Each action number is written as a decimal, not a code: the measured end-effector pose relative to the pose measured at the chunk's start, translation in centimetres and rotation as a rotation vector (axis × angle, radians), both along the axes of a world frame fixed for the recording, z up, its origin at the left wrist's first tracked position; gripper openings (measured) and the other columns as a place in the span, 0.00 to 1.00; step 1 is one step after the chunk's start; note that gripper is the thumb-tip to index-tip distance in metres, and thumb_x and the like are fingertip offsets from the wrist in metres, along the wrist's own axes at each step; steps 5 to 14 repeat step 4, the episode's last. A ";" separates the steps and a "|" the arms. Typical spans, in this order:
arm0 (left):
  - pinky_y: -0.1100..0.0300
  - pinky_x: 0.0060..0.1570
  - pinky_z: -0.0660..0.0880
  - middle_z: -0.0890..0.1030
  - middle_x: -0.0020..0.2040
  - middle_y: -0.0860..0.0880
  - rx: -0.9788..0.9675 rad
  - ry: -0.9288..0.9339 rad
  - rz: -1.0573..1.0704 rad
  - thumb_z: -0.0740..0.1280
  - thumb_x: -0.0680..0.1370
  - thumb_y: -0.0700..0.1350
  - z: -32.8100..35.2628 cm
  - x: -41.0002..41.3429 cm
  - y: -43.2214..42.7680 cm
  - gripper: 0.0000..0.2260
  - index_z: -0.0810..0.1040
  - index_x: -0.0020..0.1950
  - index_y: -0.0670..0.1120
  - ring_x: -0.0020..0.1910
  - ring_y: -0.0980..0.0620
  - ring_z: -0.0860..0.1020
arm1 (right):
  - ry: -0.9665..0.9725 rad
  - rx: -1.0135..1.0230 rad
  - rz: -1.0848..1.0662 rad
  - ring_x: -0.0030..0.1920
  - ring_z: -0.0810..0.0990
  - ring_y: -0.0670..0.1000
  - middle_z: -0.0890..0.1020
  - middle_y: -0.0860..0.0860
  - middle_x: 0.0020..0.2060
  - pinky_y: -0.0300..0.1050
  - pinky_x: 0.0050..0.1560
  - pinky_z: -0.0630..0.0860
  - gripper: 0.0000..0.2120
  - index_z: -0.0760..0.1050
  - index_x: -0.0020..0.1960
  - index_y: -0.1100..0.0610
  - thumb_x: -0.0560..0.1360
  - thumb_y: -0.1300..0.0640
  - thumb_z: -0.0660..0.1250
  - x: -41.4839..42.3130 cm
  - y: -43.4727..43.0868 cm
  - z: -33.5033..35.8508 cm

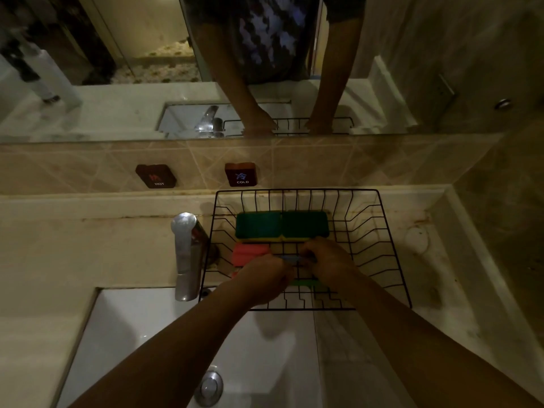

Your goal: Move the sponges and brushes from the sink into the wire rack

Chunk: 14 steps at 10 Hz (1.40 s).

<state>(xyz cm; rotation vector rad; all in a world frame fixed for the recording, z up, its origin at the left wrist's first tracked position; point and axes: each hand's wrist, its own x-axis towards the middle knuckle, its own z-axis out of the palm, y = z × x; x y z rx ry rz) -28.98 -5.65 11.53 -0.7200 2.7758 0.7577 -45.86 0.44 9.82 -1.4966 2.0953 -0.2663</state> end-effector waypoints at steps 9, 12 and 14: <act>0.59 0.49 0.77 0.82 0.49 0.43 -0.054 0.012 -0.005 0.59 0.82 0.40 1.3 0.6 0.6 0.09 0.79 0.52 0.40 0.47 0.48 0.80 | 0.020 -0.104 0.096 0.48 0.77 0.56 0.77 0.57 0.48 0.45 0.44 0.73 0.03 0.79 0.48 0.58 0.75 0.60 0.67 0.7 0.8 1.4; 0.59 0.49 0.77 0.82 0.49 0.43 -0.054 0.012 -0.005 0.59 0.82 0.40 1.3 0.6 0.6 0.09 0.79 0.52 0.40 0.47 0.48 0.80 | 0.020 -0.104 0.096 0.48 0.77 0.56 0.77 0.57 0.48 0.45 0.44 0.73 0.03 0.79 0.48 0.58 0.75 0.60 0.67 0.7 0.8 1.4; 0.59 0.49 0.77 0.82 0.49 0.43 -0.054 0.012 -0.005 0.59 0.82 0.40 1.3 0.6 0.6 0.09 0.79 0.52 0.40 0.47 0.48 0.80 | 0.020 -0.104 0.096 0.48 0.77 0.56 0.77 0.57 0.48 0.45 0.44 0.73 0.03 0.79 0.48 0.58 0.75 0.60 0.67 0.7 0.8 1.4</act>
